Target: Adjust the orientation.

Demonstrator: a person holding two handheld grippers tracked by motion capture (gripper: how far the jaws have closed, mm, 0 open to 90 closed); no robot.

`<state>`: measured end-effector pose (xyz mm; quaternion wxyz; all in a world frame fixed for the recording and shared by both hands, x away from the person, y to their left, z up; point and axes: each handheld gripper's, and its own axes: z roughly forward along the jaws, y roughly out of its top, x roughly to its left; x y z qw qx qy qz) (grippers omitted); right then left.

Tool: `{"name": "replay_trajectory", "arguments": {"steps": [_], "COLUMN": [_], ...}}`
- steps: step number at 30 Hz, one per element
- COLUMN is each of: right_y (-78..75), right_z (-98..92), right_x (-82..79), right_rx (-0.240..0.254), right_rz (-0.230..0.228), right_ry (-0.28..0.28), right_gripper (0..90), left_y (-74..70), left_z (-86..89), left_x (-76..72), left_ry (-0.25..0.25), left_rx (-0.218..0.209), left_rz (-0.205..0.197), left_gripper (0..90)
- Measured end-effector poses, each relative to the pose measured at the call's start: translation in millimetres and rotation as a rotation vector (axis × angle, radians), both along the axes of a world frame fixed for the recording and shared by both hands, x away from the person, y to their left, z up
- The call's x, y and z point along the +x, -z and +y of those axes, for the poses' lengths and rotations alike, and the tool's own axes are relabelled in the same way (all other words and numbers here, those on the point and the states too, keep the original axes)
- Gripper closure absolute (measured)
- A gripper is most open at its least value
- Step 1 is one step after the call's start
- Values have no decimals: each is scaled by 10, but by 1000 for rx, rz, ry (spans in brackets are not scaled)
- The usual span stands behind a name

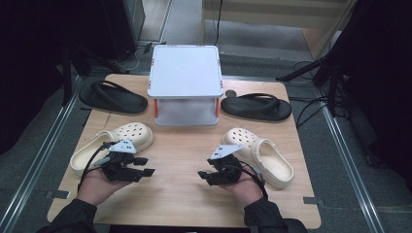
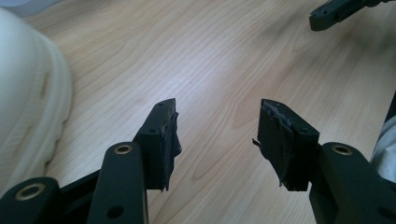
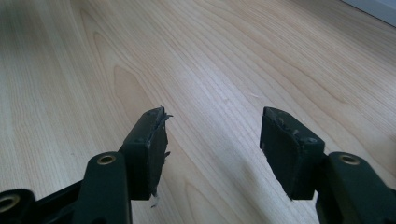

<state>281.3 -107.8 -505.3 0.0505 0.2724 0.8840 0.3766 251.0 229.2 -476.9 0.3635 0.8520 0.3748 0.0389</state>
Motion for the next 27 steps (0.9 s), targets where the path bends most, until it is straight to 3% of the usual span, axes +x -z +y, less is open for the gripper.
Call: {"name": "replay_trajectory", "arguments": {"steps": [9,22,27], "right_y": [4,16,18], "right_z": [86,168,186], "right_x": [50,77,76], "right_rx": [0,17,2], "right_rz": [25,42,38], "right_ry": [-22,-58,-61], "right_gripper": [434,450,451], "left_y": [-91,-208,-227], "left_z": [312,791,976], "left_x": [-77,-105,-100], "left_ry": [-67,-192,-234], "left_rx": [11,-9,1], "left_rz": [-35,-21,-38], "left_gripper": [523,504,502]}}
